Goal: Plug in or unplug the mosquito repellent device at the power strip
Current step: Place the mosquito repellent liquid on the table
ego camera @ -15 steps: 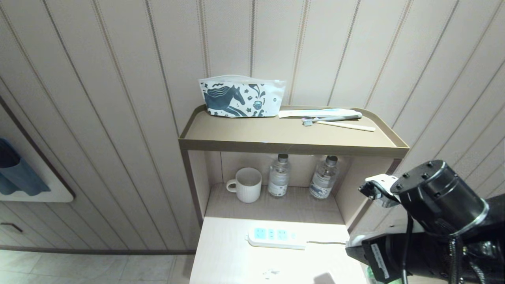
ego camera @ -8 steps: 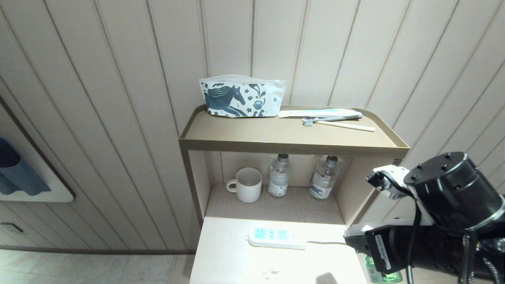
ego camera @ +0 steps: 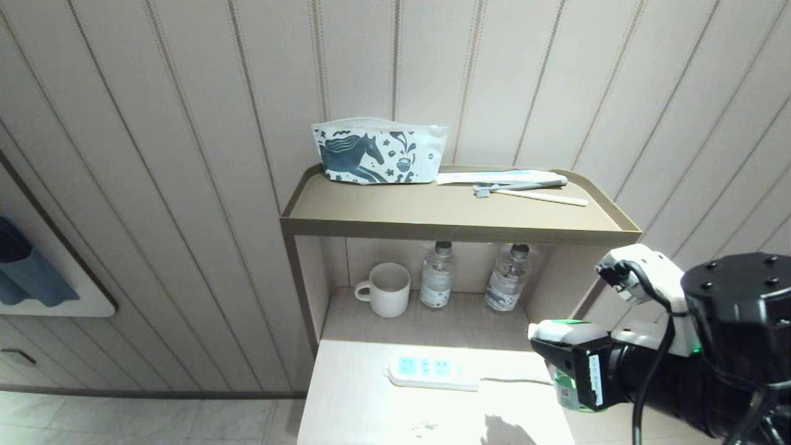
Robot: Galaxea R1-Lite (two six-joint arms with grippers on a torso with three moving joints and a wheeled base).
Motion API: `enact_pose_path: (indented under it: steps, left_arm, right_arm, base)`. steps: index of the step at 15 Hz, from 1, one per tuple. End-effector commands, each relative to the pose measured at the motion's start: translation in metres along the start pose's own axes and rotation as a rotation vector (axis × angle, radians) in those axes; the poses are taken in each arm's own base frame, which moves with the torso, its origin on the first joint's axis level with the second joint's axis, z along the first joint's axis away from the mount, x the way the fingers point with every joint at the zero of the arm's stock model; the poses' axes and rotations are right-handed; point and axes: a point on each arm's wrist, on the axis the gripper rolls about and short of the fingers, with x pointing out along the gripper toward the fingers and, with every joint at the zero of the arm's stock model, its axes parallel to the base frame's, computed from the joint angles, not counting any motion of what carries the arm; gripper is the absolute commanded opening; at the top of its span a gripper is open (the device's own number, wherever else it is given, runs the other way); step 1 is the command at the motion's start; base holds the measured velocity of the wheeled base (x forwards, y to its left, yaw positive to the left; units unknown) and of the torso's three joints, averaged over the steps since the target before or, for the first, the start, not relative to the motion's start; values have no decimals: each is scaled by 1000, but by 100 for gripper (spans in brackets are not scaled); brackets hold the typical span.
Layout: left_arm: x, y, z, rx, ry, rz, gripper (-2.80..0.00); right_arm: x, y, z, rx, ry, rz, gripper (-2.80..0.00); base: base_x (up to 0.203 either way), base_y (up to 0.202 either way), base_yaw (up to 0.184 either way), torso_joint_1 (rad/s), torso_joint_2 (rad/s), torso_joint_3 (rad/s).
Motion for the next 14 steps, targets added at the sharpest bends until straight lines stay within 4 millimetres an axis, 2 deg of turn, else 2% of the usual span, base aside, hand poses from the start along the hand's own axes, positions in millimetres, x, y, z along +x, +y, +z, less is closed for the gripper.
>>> enact_pose_path:
  steps: [1, 6, 14]
  left_arm:
    - [0, 0, 0, 0, 1, 0, -280]
    - [0, 0, 0, 0, 1, 0, -280]
    - [0, 0, 0, 0, 1, 0, -280]
  right_arm:
    - [-4, -2, -3, -6, -20, 3, -280]
    - [-28, -8, -1, -100, -48, 18, -280]
    - [-28, -10, -2, -95, -49, 10, -280]
  base:
    - [0, 0, 0, 0, 0, 0]
    - [0, 0, 0, 0, 0, 0]
    - [0, 0, 0, -17, 39, 21]
